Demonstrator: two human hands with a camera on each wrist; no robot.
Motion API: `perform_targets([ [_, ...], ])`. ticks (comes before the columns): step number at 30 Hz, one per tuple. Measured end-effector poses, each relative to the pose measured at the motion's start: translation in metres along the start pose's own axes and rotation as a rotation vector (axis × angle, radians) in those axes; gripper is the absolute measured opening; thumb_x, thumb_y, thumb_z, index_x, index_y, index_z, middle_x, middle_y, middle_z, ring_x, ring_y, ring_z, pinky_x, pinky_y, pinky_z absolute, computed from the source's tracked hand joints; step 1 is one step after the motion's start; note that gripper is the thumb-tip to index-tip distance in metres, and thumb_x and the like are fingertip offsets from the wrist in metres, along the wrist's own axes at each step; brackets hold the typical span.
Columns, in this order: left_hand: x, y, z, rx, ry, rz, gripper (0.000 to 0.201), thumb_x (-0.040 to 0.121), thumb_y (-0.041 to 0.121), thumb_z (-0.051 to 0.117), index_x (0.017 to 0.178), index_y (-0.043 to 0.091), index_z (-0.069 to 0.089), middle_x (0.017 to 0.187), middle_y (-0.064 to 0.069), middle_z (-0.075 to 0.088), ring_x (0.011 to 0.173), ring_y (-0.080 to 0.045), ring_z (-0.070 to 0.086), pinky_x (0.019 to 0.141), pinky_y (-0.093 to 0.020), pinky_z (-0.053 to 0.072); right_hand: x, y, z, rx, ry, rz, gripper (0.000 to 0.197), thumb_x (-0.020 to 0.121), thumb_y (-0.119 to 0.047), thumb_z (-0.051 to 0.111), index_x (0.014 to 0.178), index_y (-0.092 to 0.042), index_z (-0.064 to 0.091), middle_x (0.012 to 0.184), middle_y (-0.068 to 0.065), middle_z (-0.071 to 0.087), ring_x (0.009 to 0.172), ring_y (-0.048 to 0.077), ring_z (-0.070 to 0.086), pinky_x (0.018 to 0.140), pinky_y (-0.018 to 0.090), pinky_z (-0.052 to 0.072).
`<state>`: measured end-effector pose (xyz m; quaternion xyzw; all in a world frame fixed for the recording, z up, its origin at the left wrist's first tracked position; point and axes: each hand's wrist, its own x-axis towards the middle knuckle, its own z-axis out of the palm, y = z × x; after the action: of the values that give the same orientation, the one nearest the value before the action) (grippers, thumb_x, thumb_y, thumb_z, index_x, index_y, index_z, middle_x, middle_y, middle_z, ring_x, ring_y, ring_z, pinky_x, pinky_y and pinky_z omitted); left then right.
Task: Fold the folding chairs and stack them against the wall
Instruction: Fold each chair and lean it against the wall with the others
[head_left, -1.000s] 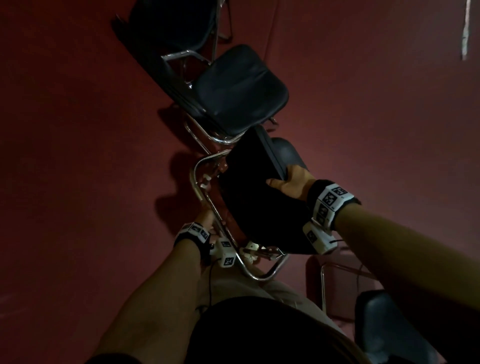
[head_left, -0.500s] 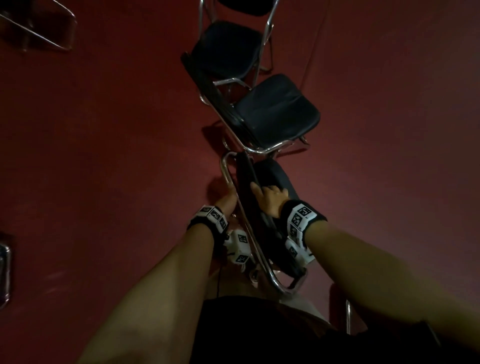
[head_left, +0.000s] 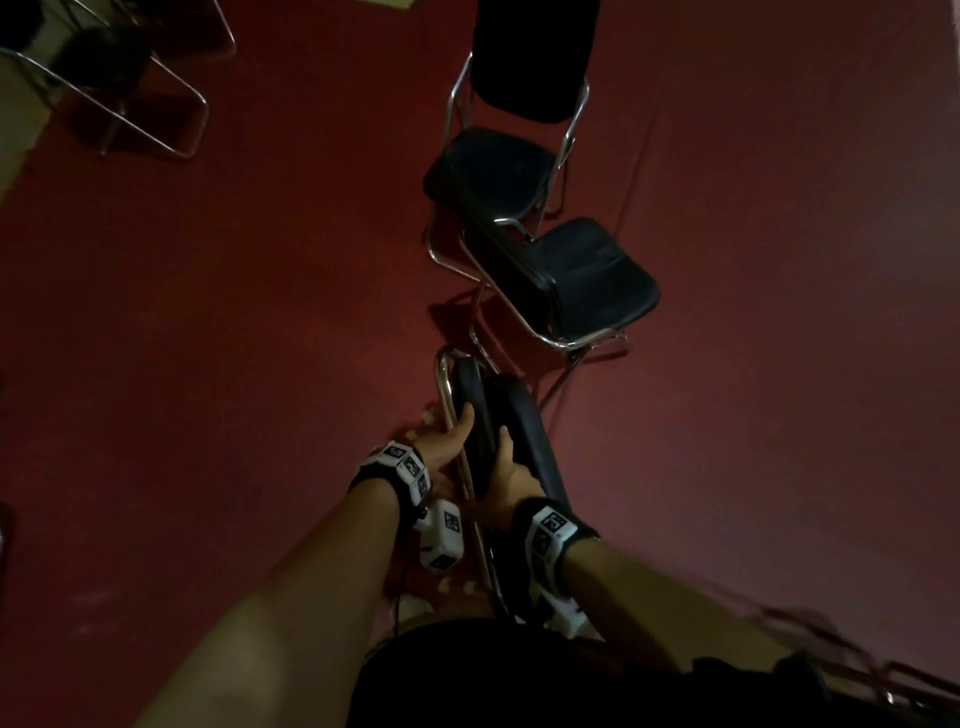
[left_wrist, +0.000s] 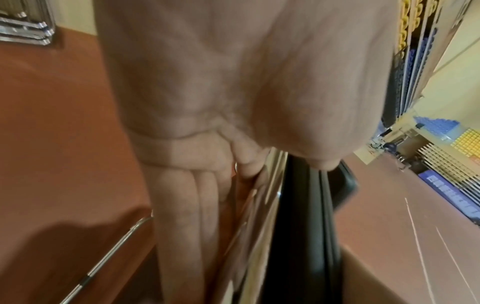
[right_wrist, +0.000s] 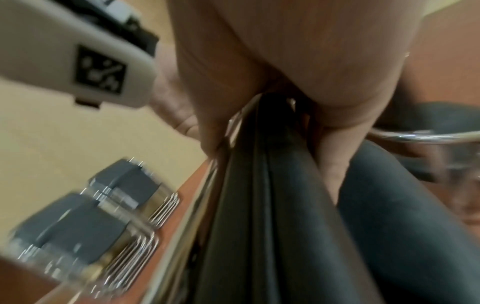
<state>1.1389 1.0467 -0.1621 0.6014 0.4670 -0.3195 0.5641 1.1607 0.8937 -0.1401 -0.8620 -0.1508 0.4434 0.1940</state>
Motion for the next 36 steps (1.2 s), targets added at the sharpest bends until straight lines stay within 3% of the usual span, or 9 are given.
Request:
perform_targets([
  [5, -0.032, -0.046, -0.1, 0.041, 0.073, 0.026, 0.101, 0.064, 0.1, 0.038, 0.127, 0.022, 0.056, 0.121, -0.01, 0.068, 0.108, -0.033, 0.068, 0.098, -0.049, 0.054, 0.009, -0.092, 0.064, -0.054, -0.026, -0.088, 0.135, 0.066, -0.056, 0.084, 0.157, -0.021, -0.009, 0.138, 0.012, 0.054, 0.119, 0.031, 0.06, 0.096, 0.044, 0.052],
  [10, 0.024, -0.111, -0.193, 0.077, 0.141, 0.065, 0.108, 0.041, 0.105, 0.055, 0.128, 0.041, 0.06, 0.125, -0.002, 0.07, 0.106, -0.03, 0.069, 0.095, -0.048, 0.054, 0.021, -0.177, 0.106, -0.126, -0.05, -0.102, 0.112, 0.071, -0.063, 0.076, 0.15, -0.015, 0.012, 0.132, 0.01, 0.056, 0.116, 0.03, 0.061, 0.094, 0.044, 0.053],
  [18, -0.043, -0.128, -0.357, -0.059, 0.327, 0.068, 0.129, 0.044, 0.104, 0.054, 0.146, 0.024, 0.049, 0.139, -0.006, 0.06, 0.115, -0.03, 0.064, 0.101, -0.045, 0.052, 0.072, -0.346, 0.165, -0.238, -0.215, -0.278, 0.128, 0.075, -0.06, 0.075, 0.156, -0.008, -0.01, 0.151, 0.013, 0.041, 0.129, 0.031, 0.053, 0.1, 0.042, 0.049],
  [23, -0.081, -0.134, -0.457, -0.147, 0.436, 0.003, 0.088, 0.08, 0.082, 0.053, 0.142, 0.02, 0.053, 0.13, 0.002, 0.062, 0.106, -0.02, 0.062, 0.09, -0.03, 0.047, 0.108, -0.451, 0.204, -0.343, -0.392, -0.42, 0.128, 0.078, -0.06, 0.073, 0.155, -0.005, -0.015, 0.155, 0.016, 0.034, 0.134, 0.033, 0.047, 0.104, 0.043, 0.047],
  [28, -0.084, -0.173, -0.527, -0.203, 0.51, -0.166, 0.107, 0.077, 0.085, 0.053, 0.154, 0.013, 0.036, 0.154, -0.01, 0.043, 0.136, -0.03, 0.048, 0.106, -0.036, 0.043, 0.156, -0.555, 0.202, -0.492, -0.569, -0.787, 0.133, 0.074, -0.059, 0.078, 0.155, -0.016, -0.019, 0.163, 0.018, 0.014, 0.143, 0.032, 0.031, 0.114, 0.044, 0.037],
  [30, -0.096, -0.21, -0.569, -0.296, 0.545, -0.205, 0.123, 0.064, 0.094, 0.053, 0.155, 0.013, 0.034, 0.155, -0.014, 0.043, 0.135, -0.033, 0.05, 0.108, -0.043, 0.046, 0.166, -0.627, 0.222, -0.813, -0.455, -1.074, 0.143, 0.062, -0.064, 0.083, 0.155, -0.029, -0.021, 0.164, 0.011, -0.019, 0.15, 0.038, 0.002, 0.119, 0.058, 0.021],
  [32, -0.103, -0.231, -0.597, -0.333, 0.576, -0.204, 0.136, 0.053, 0.1, 0.053, 0.156, 0.014, 0.03, 0.157, -0.015, 0.039, 0.137, -0.034, 0.048, 0.107, -0.045, 0.047, 0.171, -0.676, 0.242, -1.214, -0.279, -1.413, 0.149, 0.055, -0.066, 0.085, 0.154, -0.035, -0.022, 0.16, 0.007, -0.031, 0.148, 0.043, -0.015, 0.116, 0.069, 0.007],
  [34, -0.108, -0.261, -0.63, -0.333, 0.548, -0.187, 0.138, 0.051, 0.101, 0.052, 0.157, 0.016, 0.028, 0.159, -0.012, 0.037, 0.138, -0.032, 0.046, 0.106, -0.04, 0.045, 0.174, -0.723, 0.289, -1.509, -0.235, -1.617, 0.149, 0.053, -0.064, 0.086, 0.156, -0.031, -0.018, 0.163, 0.009, -0.023, 0.148, 0.044, -0.016, 0.112, 0.073, -0.002],
  [36, -0.101, -0.29, -0.652, -0.281, 0.501, -0.147, 0.135, 0.051, 0.104, 0.046, 0.155, 0.019, 0.033, 0.157, -0.007, 0.041, 0.137, -0.028, 0.048, 0.104, -0.035, 0.043, 0.171, -0.751, 0.331, -1.714, -0.278, -1.673, 0.132, 0.057, -0.06, 0.085, 0.159, -0.024, 0.008, 0.164, 0.007, 0.015, 0.151, 0.04, 0.001, 0.11, 0.075, -0.003],
])
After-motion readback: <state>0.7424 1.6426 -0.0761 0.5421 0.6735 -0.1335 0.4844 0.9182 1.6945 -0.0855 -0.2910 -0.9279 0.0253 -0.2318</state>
